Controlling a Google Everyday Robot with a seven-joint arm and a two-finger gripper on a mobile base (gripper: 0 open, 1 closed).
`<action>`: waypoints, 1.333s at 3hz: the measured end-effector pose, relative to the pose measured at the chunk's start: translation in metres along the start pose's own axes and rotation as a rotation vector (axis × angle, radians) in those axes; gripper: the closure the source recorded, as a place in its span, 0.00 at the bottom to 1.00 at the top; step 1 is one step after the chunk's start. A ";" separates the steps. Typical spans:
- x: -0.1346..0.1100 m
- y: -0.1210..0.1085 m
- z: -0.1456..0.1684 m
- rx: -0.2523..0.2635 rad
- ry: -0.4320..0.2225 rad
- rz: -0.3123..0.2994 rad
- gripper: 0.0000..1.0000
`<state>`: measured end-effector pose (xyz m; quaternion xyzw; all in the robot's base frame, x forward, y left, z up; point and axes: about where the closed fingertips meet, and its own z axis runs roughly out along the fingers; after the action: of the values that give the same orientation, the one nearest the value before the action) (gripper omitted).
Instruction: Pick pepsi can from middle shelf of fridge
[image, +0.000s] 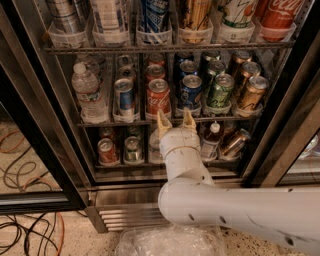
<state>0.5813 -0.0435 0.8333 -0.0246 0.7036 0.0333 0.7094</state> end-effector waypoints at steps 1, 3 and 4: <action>-0.003 -0.003 -0.013 0.023 0.007 -0.028 0.38; 0.004 -0.032 -0.024 0.115 0.025 -0.040 0.39; 0.005 -0.042 -0.014 0.136 0.016 -0.044 0.39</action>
Offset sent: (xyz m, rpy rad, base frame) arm -0.0282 -0.0417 -0.0085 -0.0491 0.0405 -0.1404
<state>0.5708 -0.0865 0.8278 0.0081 0.7093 -0.0303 0.7042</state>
